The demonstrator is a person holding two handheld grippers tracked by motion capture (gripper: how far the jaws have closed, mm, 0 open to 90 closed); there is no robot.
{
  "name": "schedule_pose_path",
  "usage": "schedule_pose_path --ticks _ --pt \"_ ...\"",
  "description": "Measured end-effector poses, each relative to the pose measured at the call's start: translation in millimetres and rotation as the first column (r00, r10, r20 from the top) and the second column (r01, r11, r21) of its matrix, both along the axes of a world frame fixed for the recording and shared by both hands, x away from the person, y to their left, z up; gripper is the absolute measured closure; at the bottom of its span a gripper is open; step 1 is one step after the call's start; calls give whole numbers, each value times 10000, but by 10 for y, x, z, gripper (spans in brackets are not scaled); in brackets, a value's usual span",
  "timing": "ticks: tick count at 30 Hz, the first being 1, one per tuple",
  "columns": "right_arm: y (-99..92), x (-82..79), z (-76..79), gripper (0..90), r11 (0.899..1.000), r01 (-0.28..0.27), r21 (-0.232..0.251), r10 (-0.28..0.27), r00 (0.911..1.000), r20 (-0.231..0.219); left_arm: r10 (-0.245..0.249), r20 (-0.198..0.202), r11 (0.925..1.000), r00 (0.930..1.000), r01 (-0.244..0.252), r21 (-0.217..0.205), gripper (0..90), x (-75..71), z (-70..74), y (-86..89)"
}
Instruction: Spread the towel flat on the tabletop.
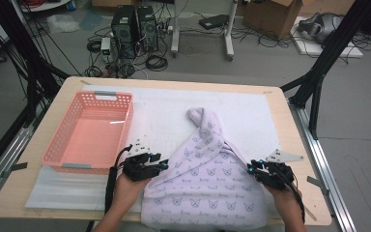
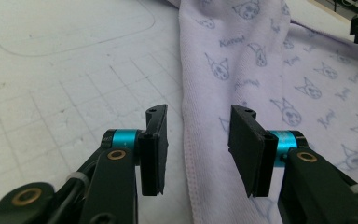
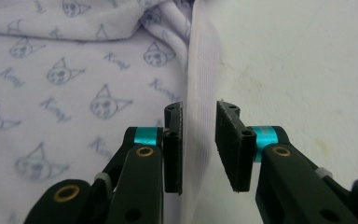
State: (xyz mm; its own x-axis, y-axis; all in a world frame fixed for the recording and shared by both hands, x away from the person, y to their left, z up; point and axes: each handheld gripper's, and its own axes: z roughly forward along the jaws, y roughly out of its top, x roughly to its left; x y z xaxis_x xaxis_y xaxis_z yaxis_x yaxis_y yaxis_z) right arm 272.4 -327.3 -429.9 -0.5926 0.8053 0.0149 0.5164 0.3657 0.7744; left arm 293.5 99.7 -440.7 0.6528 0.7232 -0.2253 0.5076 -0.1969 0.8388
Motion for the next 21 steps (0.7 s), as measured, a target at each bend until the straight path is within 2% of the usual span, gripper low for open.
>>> schedule_pose_path --ticks 3,6,8,10,11,13,14,15,16,17,18,19,21 --pt "84 177 6 718 9996 -272 -11 272 9996 37 1 -102 10000 9999 -1 11 574 61 -49 -15" --pt "214 357 2 715 9977 -652 -185 650 9978 -112 -34 -284 9999 9996 37 107 574 96 -91 -24" --pt "298 472 -11 721 9949 -912 -420 904 9957 -199 -25 -272 10000 9996 27 85 567 109 -96 -21" --pt "344 570 -35 758 9939 -847 -710 829 9962 -280 -10 -307 10000 9995 9 -8 566 113 -96 -24" --pt "341 609 -50 805 9934 -745 -869 721 9969 -305 34 -307 10000 9995 -34 -15 566 114 -96 -27" --pt "292 644 -69 858 9950 -543 -842 495 9971 -582 4 -358 10000 9994 -6 -54 566 120 -97 -37" --pt "274 639 -69 869 9938 -381 -1042 328 9981 -526 -14 -370 10000 9993 14 -5 566 121 -94 -47" --pt "249 623 -62 871 9893 -129 -1456 81 9994 -339 -56 -388 10000 9992 57 22 566 127 -87 -58" --pt "195 605 -48 872 9908 154 -1342 -200 9993 -330 -148 -426 9998 9990 152 92 567 138 -71 -75" --pt "112 581 -37 872 9905 547 -1260 -590 9978 -310 -153 -403 9998 9991 157 86 567 145 -59 -90" --pt "64 565 -36 873 9872 811 -1376 -857 9959 -274 -206 -360 9997 9991 209 85 567 156 -40 -106" --pt "-4 543 -41 873 9808 1173 -1561 -1237 9918 -318 -240 -316 9997 9992 242 73 569 170 -20 -124" --pt "-143 498 -77 872 9728 1762 -1505 -1841 9821 -401 -187 -143 9998 9997 187 46 581 199 3 -156"
